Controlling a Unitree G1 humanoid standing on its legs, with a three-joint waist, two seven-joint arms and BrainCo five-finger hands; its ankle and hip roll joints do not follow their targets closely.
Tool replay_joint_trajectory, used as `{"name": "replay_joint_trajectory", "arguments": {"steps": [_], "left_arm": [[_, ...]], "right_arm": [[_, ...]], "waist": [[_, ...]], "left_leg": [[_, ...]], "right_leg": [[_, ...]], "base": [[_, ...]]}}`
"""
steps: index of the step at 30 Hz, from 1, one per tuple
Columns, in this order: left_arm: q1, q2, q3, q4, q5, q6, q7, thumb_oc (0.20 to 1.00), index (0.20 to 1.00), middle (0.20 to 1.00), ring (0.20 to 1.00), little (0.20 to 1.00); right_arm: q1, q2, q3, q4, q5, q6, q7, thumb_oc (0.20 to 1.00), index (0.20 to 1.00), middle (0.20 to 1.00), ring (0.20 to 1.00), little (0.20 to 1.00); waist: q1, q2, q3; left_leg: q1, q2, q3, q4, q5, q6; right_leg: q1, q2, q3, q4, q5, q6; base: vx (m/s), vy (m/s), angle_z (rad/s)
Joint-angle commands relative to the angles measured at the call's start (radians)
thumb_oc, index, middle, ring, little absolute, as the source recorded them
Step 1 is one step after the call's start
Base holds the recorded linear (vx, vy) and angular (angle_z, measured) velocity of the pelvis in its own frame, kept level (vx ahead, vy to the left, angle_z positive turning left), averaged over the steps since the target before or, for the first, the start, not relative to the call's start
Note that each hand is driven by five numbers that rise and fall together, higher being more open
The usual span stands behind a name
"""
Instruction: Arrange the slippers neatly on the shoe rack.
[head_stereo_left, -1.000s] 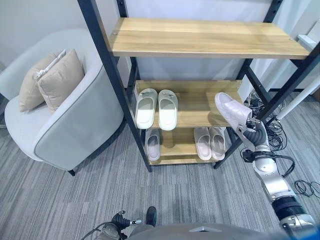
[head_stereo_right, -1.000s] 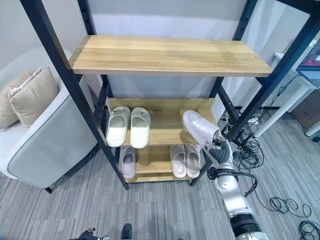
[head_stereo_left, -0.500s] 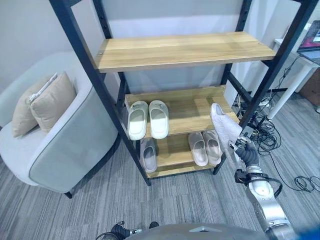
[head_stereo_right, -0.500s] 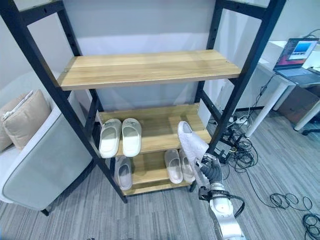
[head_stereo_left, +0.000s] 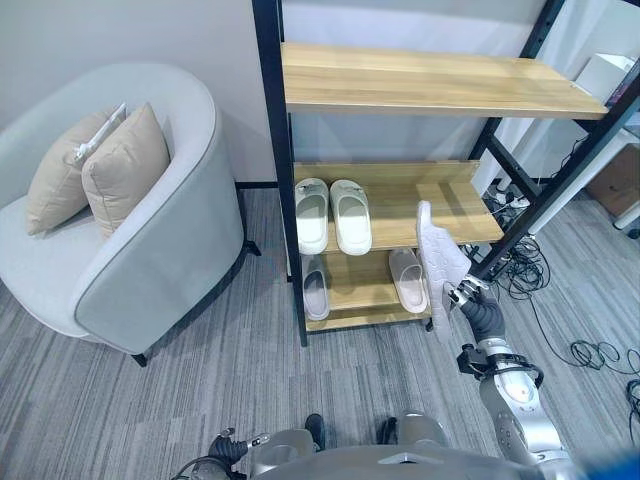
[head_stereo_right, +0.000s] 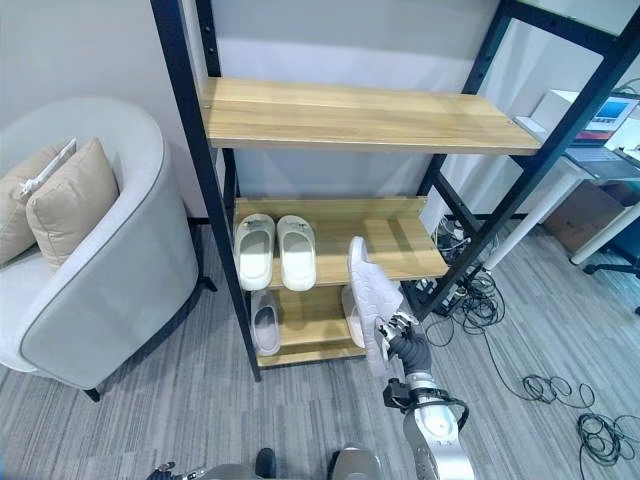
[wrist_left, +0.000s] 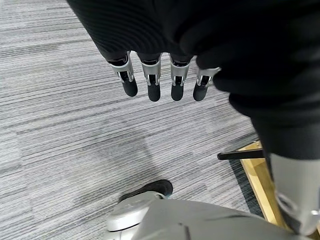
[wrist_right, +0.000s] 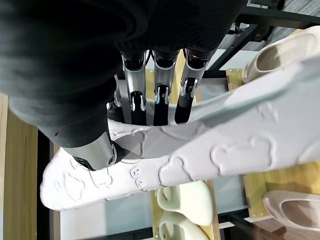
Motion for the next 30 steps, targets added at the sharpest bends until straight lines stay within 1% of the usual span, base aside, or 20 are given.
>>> {"name": "replay_joint_trajectory", "arguments": {"steps": [1,5,9,12,13,15,17,18,19,20,21,22,23,24,25,26,27,28,29,30], "left_arm": [[0.049,0.004,0.005,-0.048,-0.001,-0.042,0.003,1.000,1.000,1.000,1.000,1.000],[0.040,0.012,0.037,0.047,0.024,-0.042,0.007,1.000,1.000,1.000,1.000,1.000],[0.022,0.009,0.037,0.066,0.030,-0.038,0.020,1.000,1.000,1.000,1.000,1.000],[-0.015,0.009,0.019,0.041,0.006,-0.050,0.025,1.000,1.000,1.000,1.000,1.000],[-0.015,0.009,0.019,0.041,0.006,-0.050,0.025,1.000,1.000,1.000,1.000,1.000],[-0.037,0.011,0.007,0.016,-0.025,-0.062,0.031,1.000,1.000,1.000,1.000,1.000],[-0.046,0.012,-0.004,0.005,-0.031,-0.068,0.039,1.000,1.000,1.000,1.000,1.000],[-0.050,0.012,-0.013,-0.016,-0.030,-0.077,0.048,1.000,1.000,1.000,1.000,1.000],[-0.050,0.012,-0.013,-0.016,-0.030,-0.077,0.048,1.000,1.000,1.000,1.000,1.000],[-0.048,0.018,-0.013,-0.037,-0.045,-0.088,0.057,1.000,1.000,1.000,1.000,1.000],[-0.056,0.020,-0.014,-0.042,-0.052,-0.093,0.064,1.000,1.000,1.000,1.000,1.000],[-0.072,0.029,-0.026,-0.060,-0.069,-0.099,0.084,1.000,1.000,1.000,1.000,1.000],[-0.072,0.029,-0.026,-0.060,-0.069,-0.099,0.084,1.000,1.000,1.000,1.000,1.000],[-0.084,0.025,-0.022,-0.043,-0.068,-0.097,0.085,1.000,1.000,1.000,1.000,1.000],[-0.084,0.025,-0.022,-0.043,-0.068,-0.098,0.085,1.000,1.000,1.000,1.000,1.000],[-0.098,0.031,-0.013,-0.035,-0.080,-0.095,0.083,1.000,1.000,1.000,1.000,1.000],[-0.101,0.032,-0.009,-0.031,-0.088,-0.098,0.083,1.000,1.000,1.000,1.000,1.000],[-0.111,0.039,-0.003,-0.026,-0.094,-0.098,0.084,1.000,1.000,1.000,1.000,1.000],[-0.113,0.041,-0.002,-0.030,-0.099,-0.099,0.084,1.000,1.000,1.000,1.000,1.000],[-0.122,0.047,-0.012,-0.047,-0.112,-0.109,0.090,1.000,1.000,1.000,1.000,1.000]], "right_arm": [[-0.070,-0.045,-0.069,-0.026,0.005,-0.101,-0.035,0.200,0.200,0.200,0.200,0.200],[-0.033,-0.057,-0.080,-0.073,-0.061,-0.109,-0.051,0.200,0.200,0.200,0.200,0.200],[-0.020,-0.070,-0.064,-0.103,-0.057,-0.113,-0.044,0.200,0.200,0.200,0.200,0.200],[-0.021,-0.117,-0.042,-0.157,-0.121,-0.117,-0.048,0.200,0.200,0.200,0.200,0.200],[-0.021,-0.117,-0.042,-0.157,-0.122,-0.116,-0.048,0.200,0.200,0.200,0.200,0.200],[-0.017,-0.135,-0.040,-0.181,-0.148,-0.128,-0.061,0.200,0.200,0.200,0.200,0.200],[-0.010,-0.138,-0.043,-0.199,-0.148,-0.135,-0.067,0.200,0.200,0.200,0.200,0.200],[-0.004,-0.141,-0.046,-0.204,-0.151,-0.141,-0.075,0.200,0.200,0.200,0.200,0.200],[-0.004,-0.142,-0.046,-0.204,-0.151,-0.141,-0.075,0.200,0.200,0.200,0.200,0.200],[0.001,-0.145,-0.042,-0.198,-0.162,-0.142,-0.080,0.200,0.200,0.200,0.200,0.200],[-0.003,-0.147,-0.041,-0.192,-0.173,-0.145,-0.087,0.200,0.200,0.200,0.200,0.200],[-0.048,-0.145,-0.021,-0.181,-0.178,-0.144,-0.113,0.200,0.200,0.200,0.200,0.200],[-0.048,-0.145,-0.021,-0.181,-0.178,-0.144,-0.113,0.200,0.200,0.200,0.200,0.200],[-0.049,-0.143,-0.022,-0.195,-0.185,-0.145,-0.104,0.200,0.200,0.200,0.200,0.200],[-0.050,-0.143,-0.022,-0.195,-0.185,-0.145,-0.104,0.200,0.200,0.200,0.200,0.200],[-0.057,-0.152,-0.010,-0.210,-0.188,-0.153,-0.105,0.200,0.200,0.200,0.200,0.200],[-0.061,-0.156,-0.004,-0.212,-0.190,-0.148,-0.101,0.200,0.200,0.200,0.200,0.200],[-0.066,-0.160,0.008,-0.213,-0.198,-0.141,-0.095,0.200,0.200,0.200,0.200,0.200],[-0.071,-0.162,0.014,-0.218,-0.200,-0.140,-0.094,0.200,0.200,0.200,0.200,0.200],[-0.093,-0.161,0.028,-0.209,-0.205,-0.136,-0.103,0.200,0.200,0.200,0.200,0.200]], "waist": [[0.019,0.004,-0.018],[0.014,0.004,-0.032],[0.009,0.001,-0.022],[0.003,0.000,0.014],[0.002,0.001,0.011],[-0.003,0.010,0.031],[-0.009,0.014,0.035],[-0.021,0.019,0.036],[-0.021,0.020,0.034],[-0.021,0.025,0.043],[-0.022,0.023,0.054],[-0.004,0.025,0.080],[-0.004,0.024,0.081],[-0.019,0.023,0.089],[-0.018,0.023,0.089],[-0.018,0.017,0.106],[-0.018,0.015,0.111],[-0.017,0.009,0.119],[-0.016,0.008,0.121],[-0.020,0.011,0.128]], "left_leg": [[0.025,0.043,0.003,0.066,-0.130,-0.045],[0.000,0.060,-0.018,0.104,-0.139,-0.067],[-0.042,0.073,-0.034,0.157,-0.147,-0.078],[-0.145,0.091,-0.057,0.256,-0.156,-0.091],[-0.151,0.092,-0.059,0.260,-0.157,-0.091],[-0.237,0.100,-0.084,0.335,-0.167,-0.098],[-0.274,0.109,-0.087,0.373,-0.168,-0.106],[-0.314,0.126,-0.075,0.425,-0.173,-0.115],[-0.317,0.126,-0.075,0.428,-0.174,-0.115],[-0.342,0.154,-0.075,0.483,-0.196,-0.128],[-0.365,0.169,-0.089,0.481,-0.173,-0.139],[-0.364,0.161,-0.137,0.399,-0.110,-0.138],[-0.362,0.160,-0.136,0.397,-0.108,-0.137],[-0.328,0.164,-0.141,0.351,-0.109,-0.139],[-0.328,0.164,-0.140,0.351,-0.109,-0.139],[-0.370,0.140,-0.132,0.414,-0.127,-0.125],[-0.384,0.131,-0.126,0.441,-0.140,-0.116],[-0.407,0.133,-0.104,0.504,-0.191,-0.111],[-0.434,0.134,-0.097,0.545,-0.208,-0.104],[-0.500,0.134,-0.087,0.632,-0.246,-0.085]], "right_leg": [[0.101,-0.019,-0.006,-0.204,0.067,0.023],[0.137,0.011,-0.023,-0.262,0.046,0.002],[0.130,0.015,-0.037,-0.257,0.033,-0.011],[0.074,0.015,-0.059,-0.206,0.020,-0.031],[0.069,0.015,-0.061,-0.204,0.019,-0.031],[0.007,0.015,-0.075,-0.151,0.007,-0.042],[-0.011,0.014,-0.090,-0.128,-0.003,-0.054],[-0.021,0.013,-0.106,-0.119,-0.020,-0.065],[-0.022,0.013,-0.107,-0.119,-0.020,-0.065],[-0.016,0.024,-0.104,-0.104,-0.060,-0.067],[-0.018,0.021,-0.104,-0.096,-0.062,-0.062],[-0.041,0.017,-0.087,-0.075,-0.038,-0.061],[-0.040,0.016,-0.086,-0.075,-0.038,-0.061],[-0.061,0.010,-0.056,-0.032,-0.044,-0.056],[-0.062,0.009,-0.055,-0.031,-0.044,-0.056],[-0.102,-0.005,-0.030,0.017,-0.059,-0.061],[-0.116,-0.011,-0.019,0.035,-0.068,-0.065],[-0.147,-0.020,0.003,0.091,-0.102,-0.060],[-0.174,-0.023,0.015,0.122,-0.109,-0.062],[-0.242,-0.028,0.043,0.185,-0.127,-0.064]], "base": [[0.00,-0.115,0.29],[0.06,-0.174,0.29],[-0.01,-0.151,0.23],[-0.11,-0.155,0.26],[-0.16,-0.135,0.28],[-0.14,-0.112,0.20],[-0.07,-0.091,0.28],[-0.04,-0.067,0.42],[0.03,-0.078,0.42],[0.04,-0.035,0.45],[0.01,0.115,0.38],[-0.05,0.153,0.23],[0.02,0.277,0.03],[0.05,0.128,-0.27],[0.05,0.251,-0.40],[0.00,0.172,-0.39],[0.06,0.258,-0.39],[0.06,0.172,-0.40],[0.05,0.230,-0.49],[-0.01,0.144,-0.46]]}}
